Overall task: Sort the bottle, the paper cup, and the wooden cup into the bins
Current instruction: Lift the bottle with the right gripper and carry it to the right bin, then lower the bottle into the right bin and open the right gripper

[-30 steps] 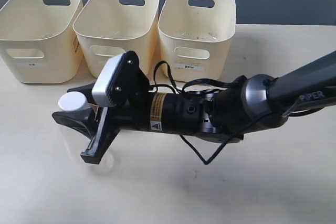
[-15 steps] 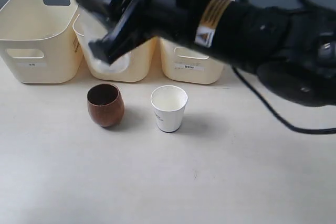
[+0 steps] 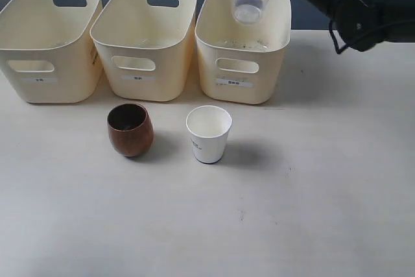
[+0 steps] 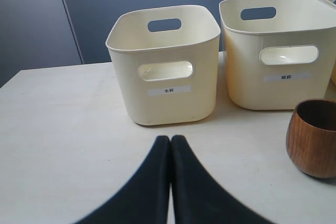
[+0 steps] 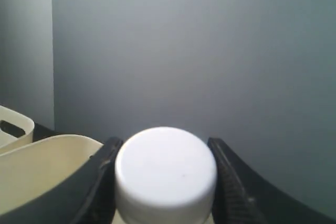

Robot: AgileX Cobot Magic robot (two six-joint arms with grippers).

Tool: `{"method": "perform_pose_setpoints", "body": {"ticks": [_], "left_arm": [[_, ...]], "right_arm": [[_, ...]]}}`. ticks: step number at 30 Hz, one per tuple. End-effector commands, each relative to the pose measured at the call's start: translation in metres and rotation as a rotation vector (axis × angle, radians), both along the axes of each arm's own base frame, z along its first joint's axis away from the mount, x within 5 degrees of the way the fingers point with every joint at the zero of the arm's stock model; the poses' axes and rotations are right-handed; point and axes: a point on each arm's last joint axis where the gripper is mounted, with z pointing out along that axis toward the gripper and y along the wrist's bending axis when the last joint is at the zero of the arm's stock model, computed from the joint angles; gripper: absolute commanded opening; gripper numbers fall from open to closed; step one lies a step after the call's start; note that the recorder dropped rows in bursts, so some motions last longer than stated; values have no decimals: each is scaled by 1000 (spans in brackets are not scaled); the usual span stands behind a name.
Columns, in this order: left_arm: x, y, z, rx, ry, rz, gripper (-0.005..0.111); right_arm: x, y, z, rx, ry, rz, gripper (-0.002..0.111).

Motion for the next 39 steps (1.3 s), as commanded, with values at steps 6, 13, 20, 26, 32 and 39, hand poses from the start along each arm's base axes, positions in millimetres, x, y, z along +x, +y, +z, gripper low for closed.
{"method": "perform_pose_setpoints", "body": {"ticks": [6, 13, 20, 26, 32, 39], "left_arm": [[0, 0, 1, -3, -12, -3, 0], [0, 0, 1, -3, -12, -3, 0], [0, 0, 1, -3, -12, -3, 0], [0, 0, 1, -3, -12, -3, 0], [0, 0, 1, -3, -12, -3, 0], [0, 0, 1, -3, -12, -3, 0]], "right_arm": [[46, 19, -48, -18, 93, -33, -1], [55, 17, -83, 46, 203, -113, -1], [57, 16, -106, 21, 309, -144, -1], [57, 16, -118, -3, 338, -144, 12], [57, 16, -124, -23, 371, -146, 43], [56, 18, -123, -58, 346, -116, 63]]}}
